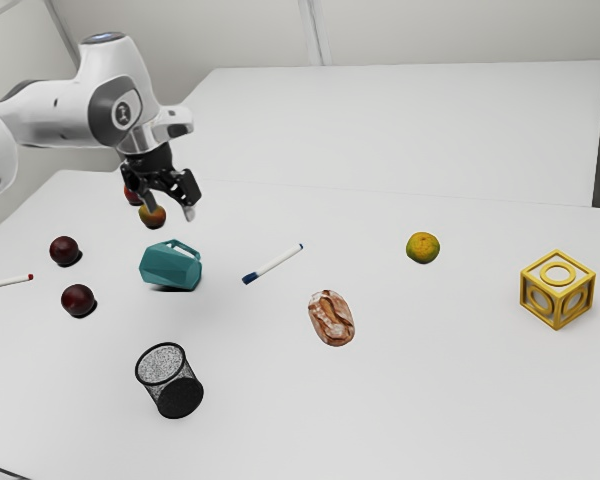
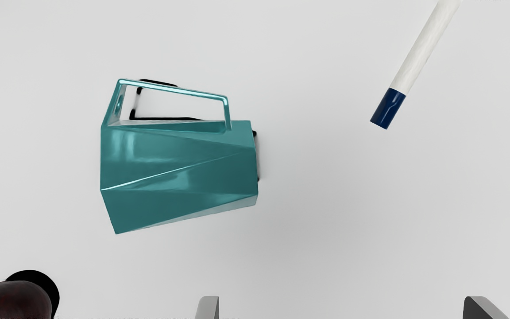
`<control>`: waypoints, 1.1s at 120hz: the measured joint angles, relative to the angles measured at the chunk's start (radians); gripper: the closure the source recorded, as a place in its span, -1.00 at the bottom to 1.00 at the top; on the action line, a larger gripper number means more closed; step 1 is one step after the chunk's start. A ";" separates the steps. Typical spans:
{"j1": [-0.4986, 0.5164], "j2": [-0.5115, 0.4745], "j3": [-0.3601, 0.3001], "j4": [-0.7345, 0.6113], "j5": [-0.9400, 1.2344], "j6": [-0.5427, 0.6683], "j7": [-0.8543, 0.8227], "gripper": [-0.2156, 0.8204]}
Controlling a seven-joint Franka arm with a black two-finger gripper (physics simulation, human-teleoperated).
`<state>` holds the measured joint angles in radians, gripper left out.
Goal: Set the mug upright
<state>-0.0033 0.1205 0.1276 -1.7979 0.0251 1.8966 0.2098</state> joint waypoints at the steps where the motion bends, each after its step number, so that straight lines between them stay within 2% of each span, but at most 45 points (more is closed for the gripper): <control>1: 0.000 0.000 0.000 0.000 -0.001 0.000 0.000 -0.58; 15: 0.000 -0.007 0.013 -0.006 -0.015 0.003 0.002 -0.58; 24: 0.073 0.015 0.013 0.003 -0.050 0.002 0.030 -0.58; 31: 0.141 0.072 0.014 0.052 -0.082 -0.006 0.066 -0.58; 43: 0.202 0.164 0.015 0.125 -0.128 -0.039 0.138 -0.58; 75: 0.375 0.388 0.016 0.322 -0.296 -0.228 0.349 -0.58; 86: 0.399 0.448 0.016 0.385 -0.381 -0.296 0.410 -0.58; 102: 0.431 0.479 0.016 0.412 -0.497 -0.373 0.483 -0.58; 132: 0.440 0.542 0.008 0.448 -0.654 -0.436 0.573 -0.58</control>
<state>0.4368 0.6629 0.1354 -1.3496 -0.6286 1.4611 0.7824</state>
